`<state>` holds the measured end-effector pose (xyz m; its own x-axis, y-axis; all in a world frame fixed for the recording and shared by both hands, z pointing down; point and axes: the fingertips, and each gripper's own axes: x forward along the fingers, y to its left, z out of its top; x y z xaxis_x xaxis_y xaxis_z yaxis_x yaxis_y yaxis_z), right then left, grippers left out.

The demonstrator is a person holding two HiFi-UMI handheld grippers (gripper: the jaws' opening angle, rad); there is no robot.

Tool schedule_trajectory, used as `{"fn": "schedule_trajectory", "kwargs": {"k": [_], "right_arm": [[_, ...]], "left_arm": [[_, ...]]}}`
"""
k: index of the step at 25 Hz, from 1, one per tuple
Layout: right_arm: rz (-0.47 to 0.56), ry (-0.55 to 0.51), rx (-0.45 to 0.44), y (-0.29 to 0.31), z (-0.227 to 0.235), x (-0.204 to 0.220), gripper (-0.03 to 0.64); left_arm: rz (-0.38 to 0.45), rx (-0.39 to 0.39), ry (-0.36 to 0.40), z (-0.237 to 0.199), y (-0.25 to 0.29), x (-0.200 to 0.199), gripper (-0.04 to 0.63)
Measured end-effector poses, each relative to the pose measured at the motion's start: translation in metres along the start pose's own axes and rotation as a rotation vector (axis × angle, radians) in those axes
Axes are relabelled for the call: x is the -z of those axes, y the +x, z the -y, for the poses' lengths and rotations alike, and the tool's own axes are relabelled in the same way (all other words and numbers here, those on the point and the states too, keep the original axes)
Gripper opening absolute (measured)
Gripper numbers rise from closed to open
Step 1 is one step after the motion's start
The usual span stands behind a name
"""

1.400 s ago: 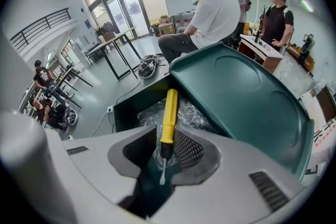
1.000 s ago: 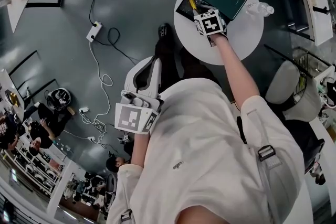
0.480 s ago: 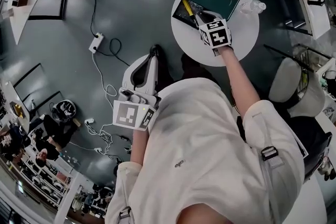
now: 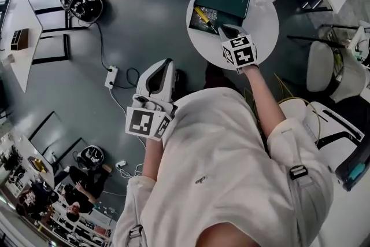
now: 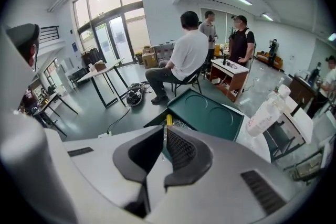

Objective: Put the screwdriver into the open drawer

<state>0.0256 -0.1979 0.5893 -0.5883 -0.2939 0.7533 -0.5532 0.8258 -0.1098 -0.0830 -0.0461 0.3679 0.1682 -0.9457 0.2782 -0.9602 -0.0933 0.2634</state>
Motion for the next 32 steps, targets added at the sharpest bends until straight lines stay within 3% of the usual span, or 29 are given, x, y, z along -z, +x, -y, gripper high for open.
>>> {"fn": "schedule_trajectory", "kwargs": {"k": [9, 17, 25, 32], "right_arm": [[-0.027, 0.127, 0.127, -0.033, -0.068, 0.035, 0.009], [0.034, 0.200, 0.137, -0.068, -0.158, 0.037, 0.009], [0.254, 0.302, 0.148, -0.134, -0.220, 0.010, 0.009], [0.625, 0.234, 0.240, -0.247, -0.227, -0.046, 0.009]], "left_arm": [[0.002, 0.122, 0.048, -0.060, -0.048, 0.000, 0.011], [-0.042, 0.276, 0.047, -0.086, -0.078, 0.017, 0.011], [-0.090, 0.458, 0.116, -0.071, -0.094, 0.018, 0.011], [-0.056, 0.553, 0.132, -0.038, -0.095, 0.006, 0.011]]}}
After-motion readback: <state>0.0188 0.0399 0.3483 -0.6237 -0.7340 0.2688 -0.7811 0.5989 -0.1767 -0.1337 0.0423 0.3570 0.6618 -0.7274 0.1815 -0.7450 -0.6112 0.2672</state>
